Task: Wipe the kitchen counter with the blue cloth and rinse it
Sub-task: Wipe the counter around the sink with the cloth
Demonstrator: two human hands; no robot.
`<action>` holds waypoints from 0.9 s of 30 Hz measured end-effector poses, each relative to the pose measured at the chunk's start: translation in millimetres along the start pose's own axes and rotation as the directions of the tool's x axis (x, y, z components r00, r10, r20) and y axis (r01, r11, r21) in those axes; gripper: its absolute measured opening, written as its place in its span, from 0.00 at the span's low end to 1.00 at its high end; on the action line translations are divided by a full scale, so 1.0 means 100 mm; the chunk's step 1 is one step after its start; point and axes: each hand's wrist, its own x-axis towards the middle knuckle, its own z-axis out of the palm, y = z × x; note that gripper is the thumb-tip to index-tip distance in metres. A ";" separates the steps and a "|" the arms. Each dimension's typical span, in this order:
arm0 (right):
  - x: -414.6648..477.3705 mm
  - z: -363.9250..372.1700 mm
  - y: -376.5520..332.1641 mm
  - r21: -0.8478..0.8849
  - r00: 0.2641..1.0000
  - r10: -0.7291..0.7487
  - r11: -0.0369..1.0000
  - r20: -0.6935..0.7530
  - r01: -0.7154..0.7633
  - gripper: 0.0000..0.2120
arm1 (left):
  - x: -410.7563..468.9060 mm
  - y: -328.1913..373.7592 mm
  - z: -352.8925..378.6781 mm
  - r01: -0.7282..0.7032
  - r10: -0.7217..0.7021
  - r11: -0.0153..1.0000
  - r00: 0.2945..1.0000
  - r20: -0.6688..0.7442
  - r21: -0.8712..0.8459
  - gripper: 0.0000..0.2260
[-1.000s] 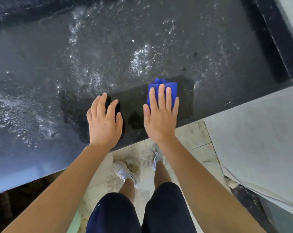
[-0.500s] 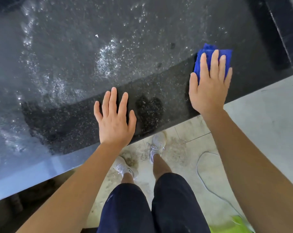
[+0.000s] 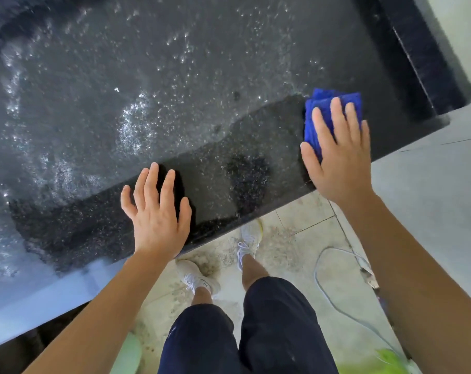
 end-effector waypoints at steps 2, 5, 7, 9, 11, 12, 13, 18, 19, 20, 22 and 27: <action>0.20 -0.02 0.18 -0.007 0.990 0.138 0.990 -0.001 -0.138 0.29 | 0.13 0.17 -0.03 -0.090 0.090 0.996 0.996 -0.027 0.009 0.23; 0.49 -0.01 0.09 0.002 0.961 0.277 0.961 -0.004 -0.277 0.30 | 0.39 0.48 -0.02 -0.196 0.196 0.981 0.980 -0.023 0.000 0.22; 0.64 0.01 -0.06 0.000 0.942 0.334 0.943 -0.025 -0.334 0.31 | 0.57 0.66 0.01 -0.224 0.224 0.975 0.975 -0.001 -0.003 0.22; 0.78 0.01 -0.17 0.019 0.939 0.344 0.939 -0.030 -0.343 0.31 | 0.73 0.80 0.06 -0.253 0.252 0.967 0.967 0.037 0.010 0.23; 0.91 0.02 -0.30 0.026 0.961 0.272 0.962 -0.054 -0.271 0.30 | 0.83 0.84 0.12 -0.281 0.277 0.958 0.958 0.074 0.049 0.23; 0.96 0.03 -0.40 0.027 0.975 0.215 0.977 -0.061 -0.214 0.30 | 0.86 0.84 0.14 -0.288 0.283 0.955 0.955 0.085 0.065 0.24; 0.98 0.04 -0.50 0.030 0.987 0.148 0.989 -0.060 -0.146 0.29 | 0.86 0.83 0.16 -0.289 0.282 0.955 0.955 0.089 0.070 0.23; 0.81 0.04 -0.63 0.031 0.982 -0.188 0.982 0.017 0.188 0.28 | 0.86 0.82 0.15 -0.278 0.276 0.960 0.959 0.069 0.022 0.23; 0.78 0.02 -0.50 0.027 0.971 -0.238 0.971 0.030 0.238 0.28 | 0.86 0.83 0.14 -0.278 0.277 0.960 0.959 0.069 0.019 0.23; 0.75 0.00 -0.33 0.015 0.965 -0.261 0.965 0.034 0.261 0.28 | 0.87 0.83 0.14 -0.279 0.277 0.960 0.958 0.069 0.017 0.23; 0.76 -0.05 0.08 -0.006 0.980 -0.199 0.980 0.020 0.200 0.28 | 0.87 0.82 0.14 -0.278 0.277 0.960 0.958 0.073 0.013 0.23; 1.21 -0.14 0.69 -0.009 0.994 0.097 0.995 0.043 -0.097 0.30 | 0.88 0.85 0.11 -0.267 0.265 0.963 0.958 0.107 0.013 0.24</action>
